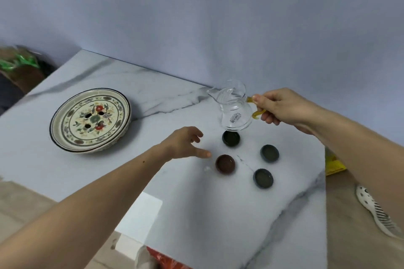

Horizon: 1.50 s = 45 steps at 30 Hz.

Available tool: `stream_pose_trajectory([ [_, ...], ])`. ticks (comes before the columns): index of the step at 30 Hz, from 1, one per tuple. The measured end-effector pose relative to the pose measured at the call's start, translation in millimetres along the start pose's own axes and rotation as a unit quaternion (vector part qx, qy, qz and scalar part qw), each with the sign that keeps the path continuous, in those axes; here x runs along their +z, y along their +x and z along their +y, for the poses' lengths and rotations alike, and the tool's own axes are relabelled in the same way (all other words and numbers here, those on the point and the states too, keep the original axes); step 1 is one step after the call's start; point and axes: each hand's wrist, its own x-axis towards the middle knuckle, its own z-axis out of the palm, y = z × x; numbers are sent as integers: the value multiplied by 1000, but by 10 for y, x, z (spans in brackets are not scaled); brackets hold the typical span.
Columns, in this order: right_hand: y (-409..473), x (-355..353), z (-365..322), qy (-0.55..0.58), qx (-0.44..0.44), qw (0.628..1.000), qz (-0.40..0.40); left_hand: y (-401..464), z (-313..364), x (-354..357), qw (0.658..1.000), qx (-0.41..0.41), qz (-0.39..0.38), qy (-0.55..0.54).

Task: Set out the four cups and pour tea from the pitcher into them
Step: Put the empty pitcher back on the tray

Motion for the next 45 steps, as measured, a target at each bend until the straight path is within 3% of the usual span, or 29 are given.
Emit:
stream_pose_trajectory([
  [8,5,320,-1143,61,-2,998,-28,-702,250,-949,992,-7,122,-40],
  [16,67,1572,-2099,123,40,991,-20,-1196,-537,-2096,986,-40,158,23],
  [27,510,3041,-2529,177,123,974,63,-1139,-1648,-3218,973,-65,139,170],
  [45,1344,4595,-2445,231,225,938,130,-198,-2861,-3561,952,12,38,303],
])
